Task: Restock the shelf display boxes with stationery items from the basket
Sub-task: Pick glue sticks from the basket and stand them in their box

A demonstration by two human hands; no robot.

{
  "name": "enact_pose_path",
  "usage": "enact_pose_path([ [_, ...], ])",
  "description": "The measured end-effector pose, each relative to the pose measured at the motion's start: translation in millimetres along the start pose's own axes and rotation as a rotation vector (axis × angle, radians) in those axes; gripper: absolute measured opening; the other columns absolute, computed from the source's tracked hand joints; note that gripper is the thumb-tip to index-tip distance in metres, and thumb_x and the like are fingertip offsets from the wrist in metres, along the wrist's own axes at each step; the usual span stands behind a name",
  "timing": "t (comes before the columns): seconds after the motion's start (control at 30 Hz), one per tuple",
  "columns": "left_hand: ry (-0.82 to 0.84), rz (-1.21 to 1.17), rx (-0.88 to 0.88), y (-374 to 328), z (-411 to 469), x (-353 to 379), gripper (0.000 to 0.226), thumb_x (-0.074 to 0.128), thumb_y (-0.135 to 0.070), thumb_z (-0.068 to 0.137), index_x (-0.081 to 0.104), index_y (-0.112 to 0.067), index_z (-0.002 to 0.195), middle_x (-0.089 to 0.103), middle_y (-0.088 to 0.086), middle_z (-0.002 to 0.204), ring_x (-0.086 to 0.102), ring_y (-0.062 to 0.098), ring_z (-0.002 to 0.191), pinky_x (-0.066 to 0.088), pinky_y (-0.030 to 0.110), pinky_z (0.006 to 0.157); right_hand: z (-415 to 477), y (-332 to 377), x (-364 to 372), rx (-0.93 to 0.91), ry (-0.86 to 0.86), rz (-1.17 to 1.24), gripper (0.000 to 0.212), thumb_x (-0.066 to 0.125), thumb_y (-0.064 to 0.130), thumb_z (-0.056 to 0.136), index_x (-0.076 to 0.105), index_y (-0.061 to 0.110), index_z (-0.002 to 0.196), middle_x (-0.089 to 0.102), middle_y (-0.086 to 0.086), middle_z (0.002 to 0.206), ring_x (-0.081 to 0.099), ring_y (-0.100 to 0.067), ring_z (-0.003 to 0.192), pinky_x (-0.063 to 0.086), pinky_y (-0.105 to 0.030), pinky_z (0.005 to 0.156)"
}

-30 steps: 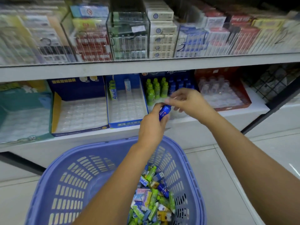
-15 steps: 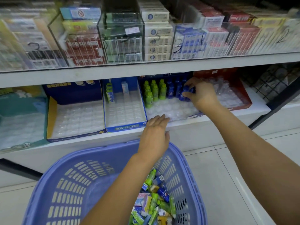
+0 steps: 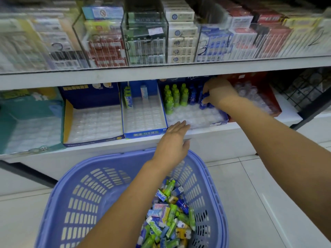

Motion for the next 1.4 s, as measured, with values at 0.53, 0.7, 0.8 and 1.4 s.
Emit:
enact_pose_path([
  [0.53,0.732,0.019,-0.497,138,-189,61,0.032,0.069,-0.009,0.077,0.067,-0.008,0.109,0.069,0.009,0.101,0.062,0.025,0.098,0.047,0.029,0.079,-186,122,222,-0.400,0.847,-0.046,0.032,0.048,-0.005,0.089,0.061,0.000,0.118,0.059,-0.022,0.118,0.058,-0.037,0.103,0.045,-0.037,0.081],
  [0.7,0.745,0.135,-0.352,134,-188,72,0.036,0.073,-0.020,0.078,0.064,-0.014,0.113,0.061,0.007,0.113,0.057,0.024,0.105,0.047,0.034,0.084,-183,126,237,-0.561,0.745,-0.164,0.028,0.042,0.013,0.097,0.056,0.003,0.119,0.058,-0.017,0.101,0.058,-0.035,0.101,0.046,-0.038,0.075],
  [0.8,0.799,0.320,-0.206,116,-185,87,0.035,0.072,-0.029,0.078,0.064,-0.011,0.106,0.058,0.012,0.114,0.055,0.030,0.106,0.046,0.039,0.081,-181,125,245,-0.694,0.697,-0.259,0.040,0.027,0.031,0.104,0.045,0.014,0.135,0.047,-0.010,0.086,0.057,-0.033,0.099,0.041,-0.036,0.071],
  [1.4,0.522,-0.295,-0.430,97,-143,48,0.029,0.078,-0.039,0.073,0.060,-0.019,0.084,0.058,0.000,0.094,0.057,0.011,0.078,0.047,0.031,0.073,-129,79,117,-0.196,0.440,1.007,0.037,0.066,0.001,0.080,0.054,0.021,0.109,0.061,-0.007,0.078,0.060,-0.011,0.053,0.051,-0.023,0.057],
])
Point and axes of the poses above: each hand's wrist, its own z-axis towards the middle knuckle, its own x-axis out of the palm, y = z × x, the point moved 1 cm from there along z, towards the middle knuckle
